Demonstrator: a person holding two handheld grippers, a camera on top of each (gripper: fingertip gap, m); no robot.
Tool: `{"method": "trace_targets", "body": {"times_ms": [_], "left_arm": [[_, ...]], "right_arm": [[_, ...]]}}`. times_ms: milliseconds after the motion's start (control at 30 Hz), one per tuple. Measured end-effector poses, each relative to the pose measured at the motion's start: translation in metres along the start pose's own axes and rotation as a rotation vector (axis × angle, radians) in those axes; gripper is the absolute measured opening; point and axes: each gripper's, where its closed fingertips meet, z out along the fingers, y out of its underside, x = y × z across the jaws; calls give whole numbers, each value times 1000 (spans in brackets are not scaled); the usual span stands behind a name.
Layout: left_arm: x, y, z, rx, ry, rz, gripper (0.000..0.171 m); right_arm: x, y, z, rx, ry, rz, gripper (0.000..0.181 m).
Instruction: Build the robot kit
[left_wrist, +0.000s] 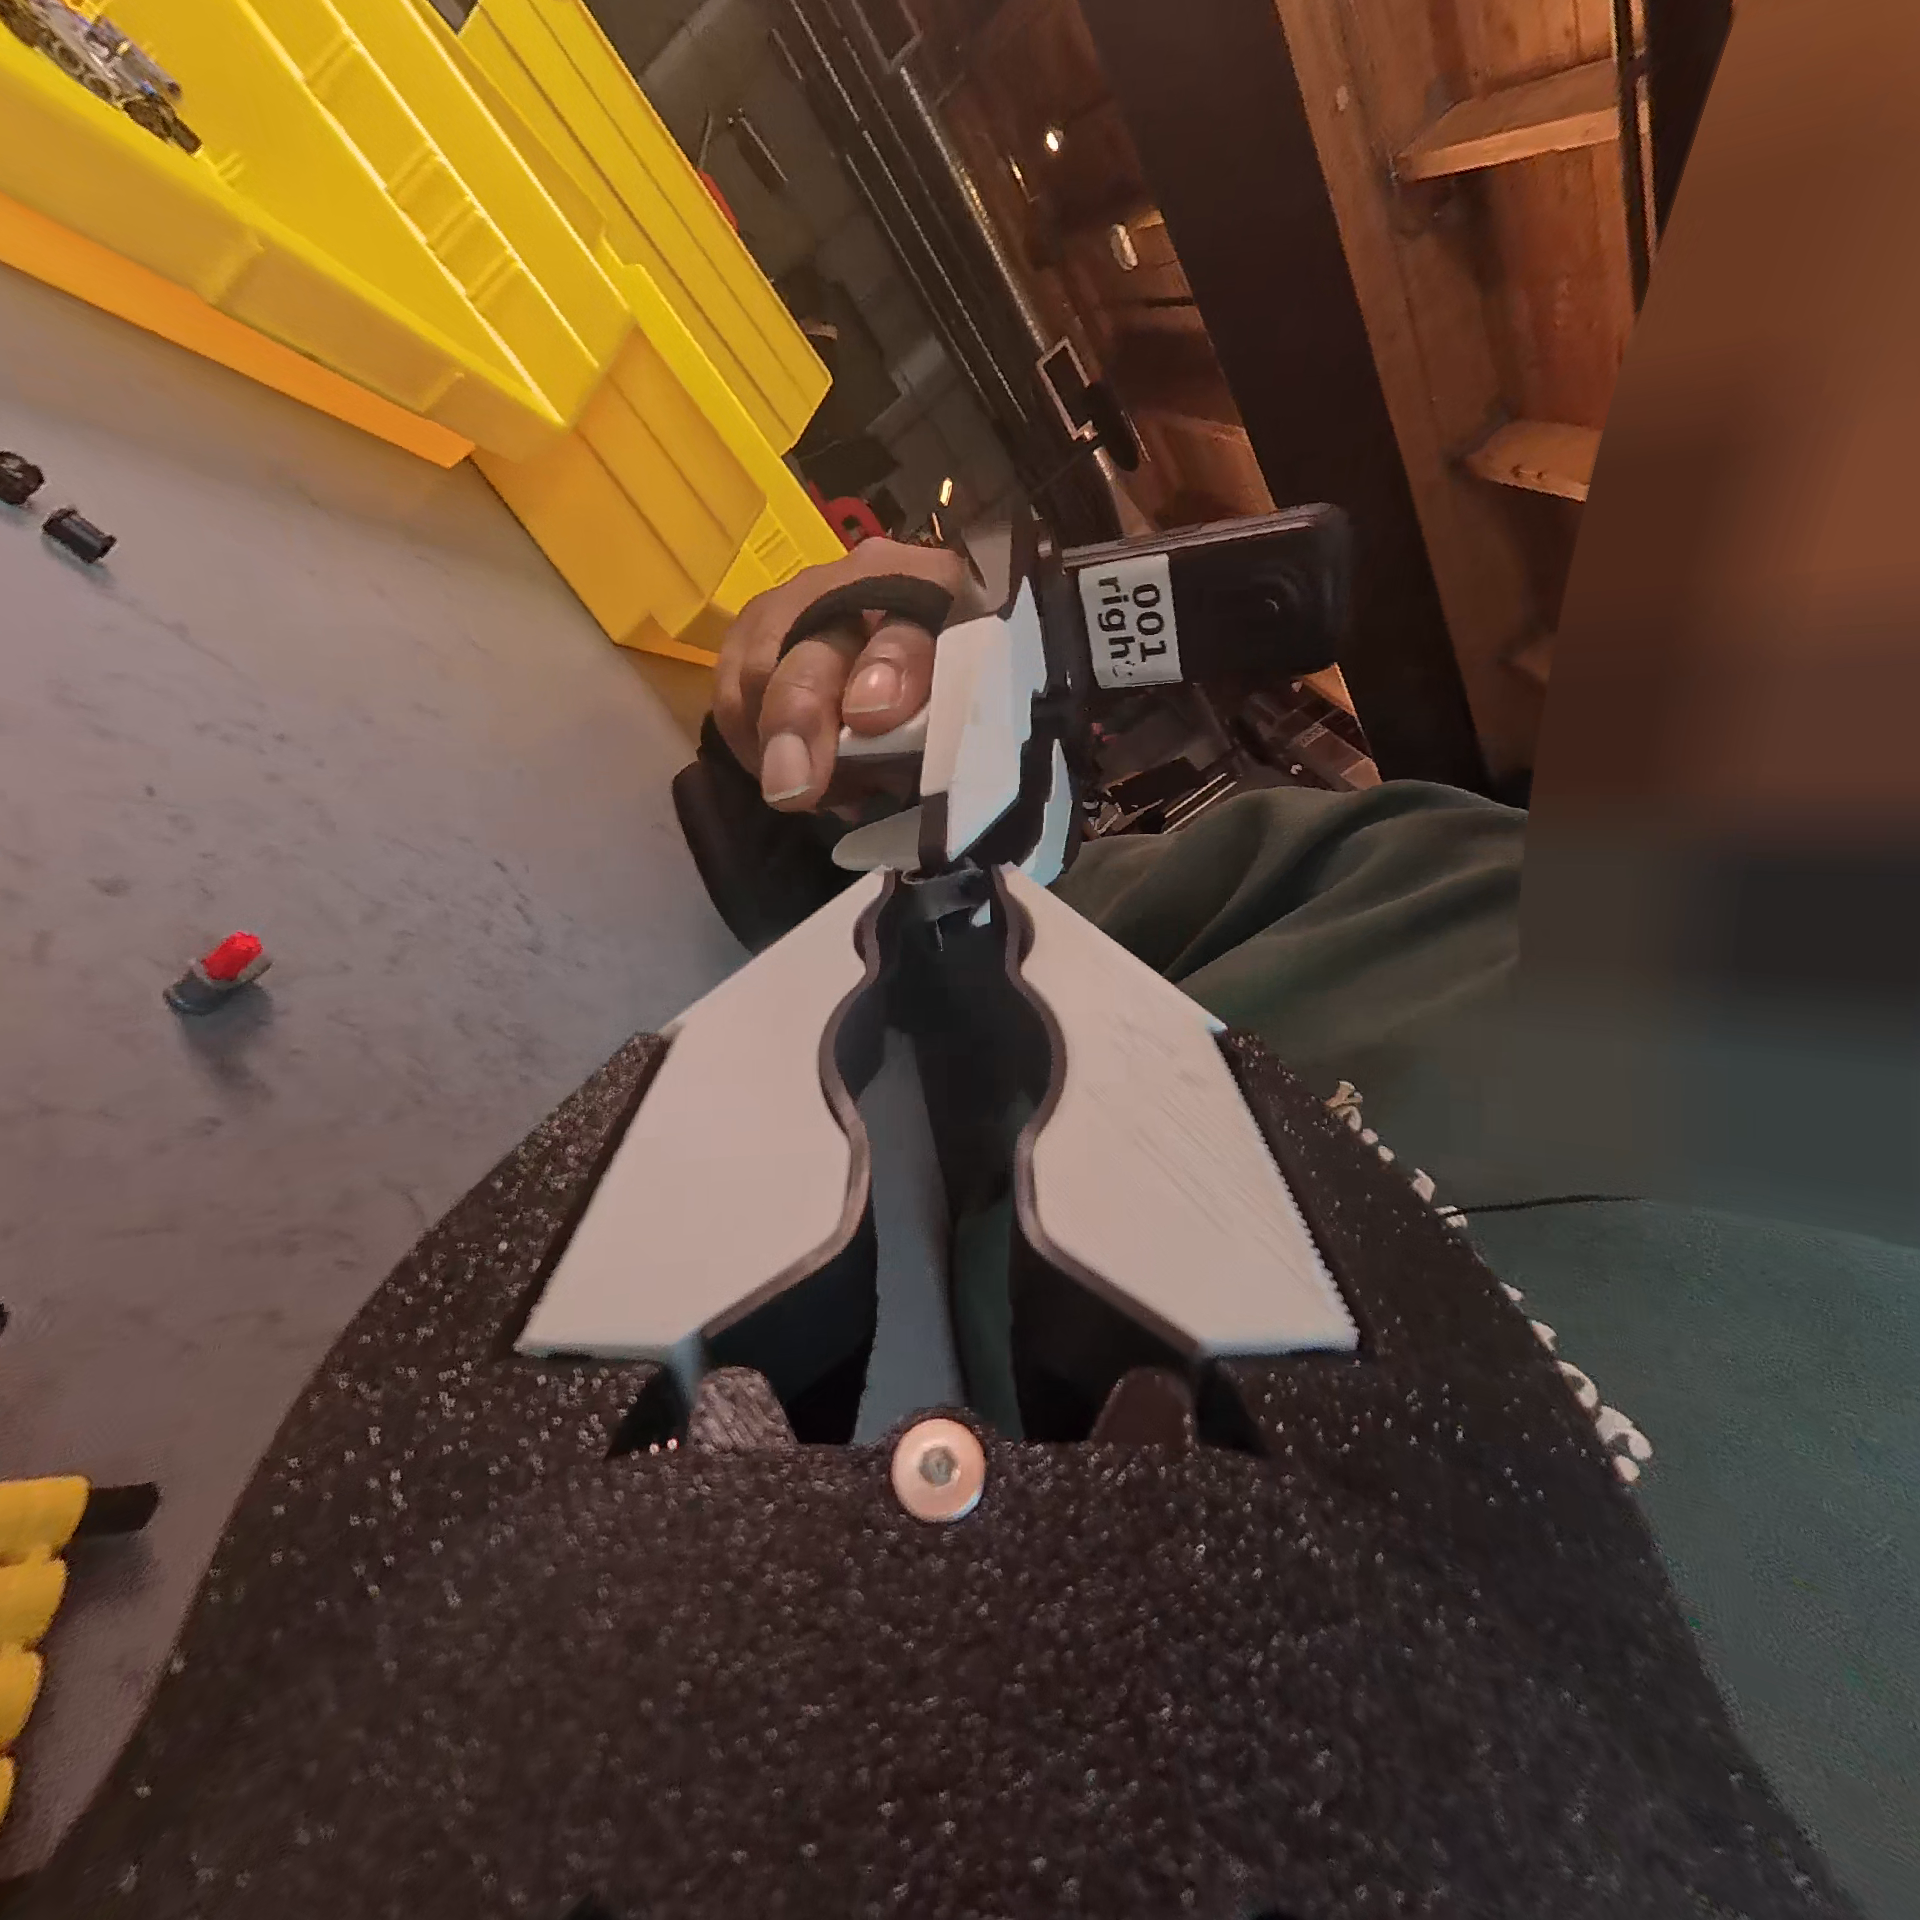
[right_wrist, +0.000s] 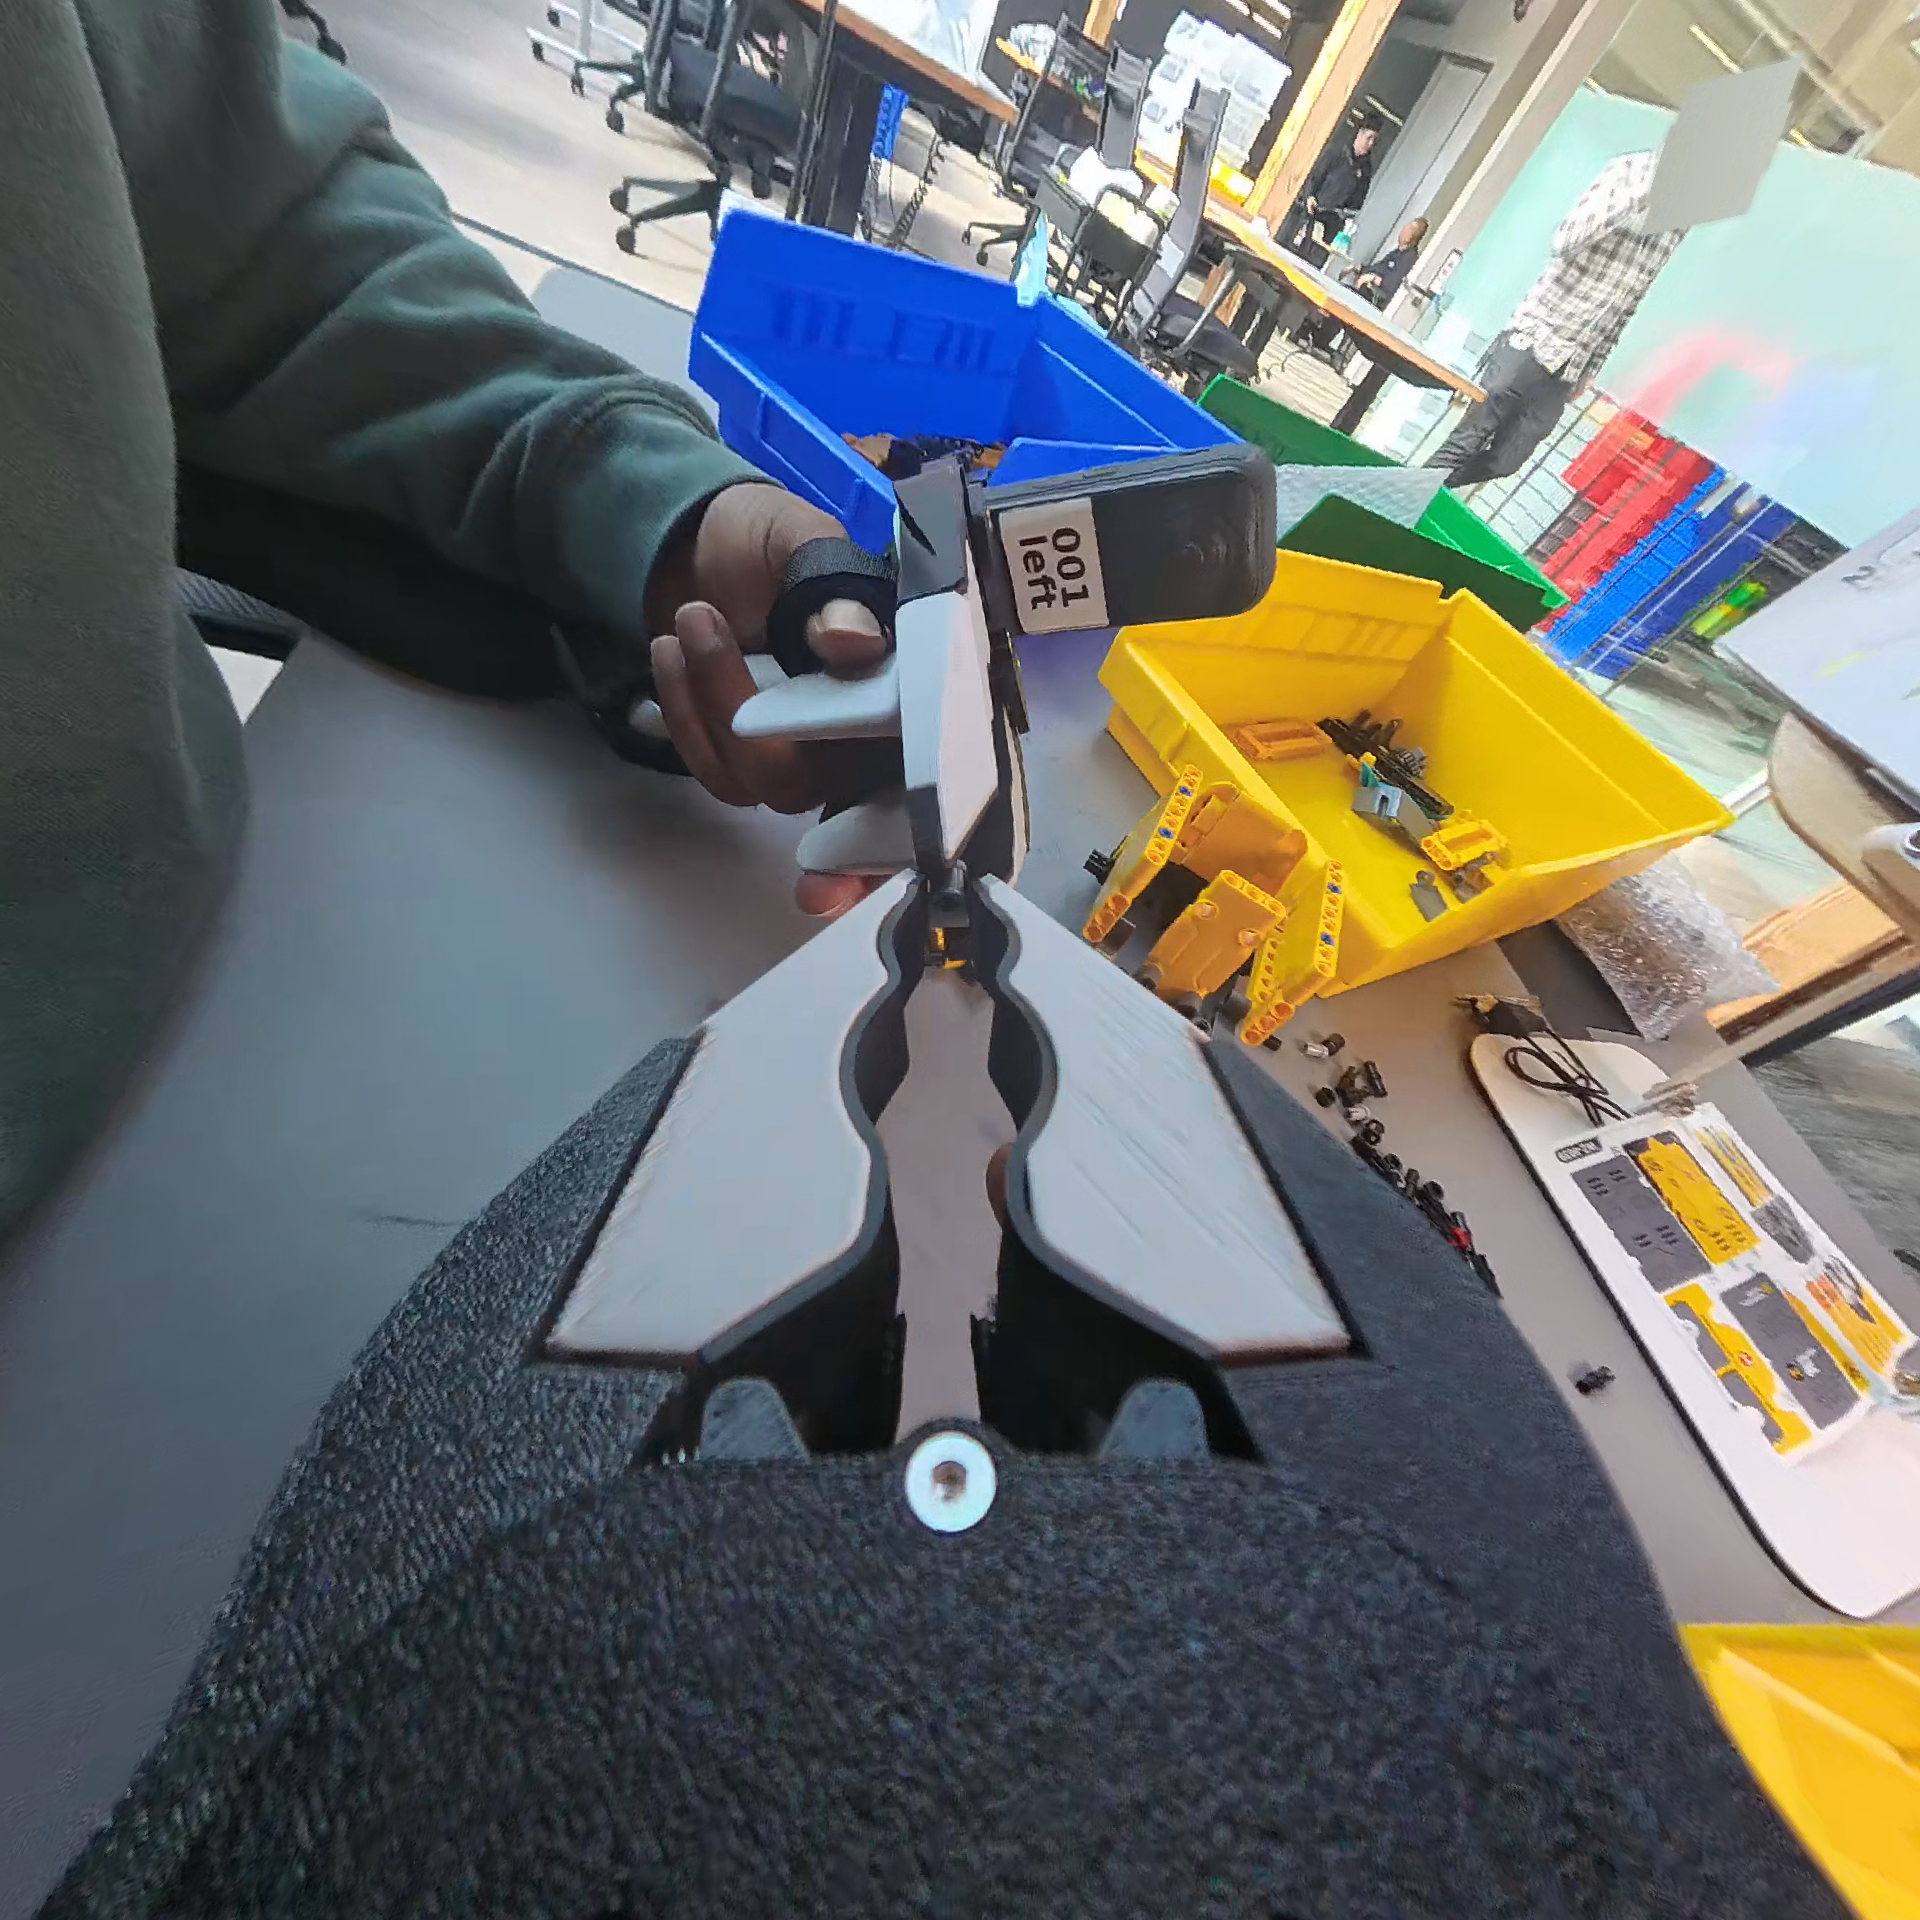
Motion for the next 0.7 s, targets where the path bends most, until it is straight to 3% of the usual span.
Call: {"method": "trace_targets", "body": {"times_ms": [367,700], "left_arm": [[18,3,2,-20,154,-87,14],[11,1,1,-4,113,-87,16]], "right_arm": [[-8,-15,-5,91,-14,-75,7],[-4,-10,-2,58,-18,-11,6]]}}
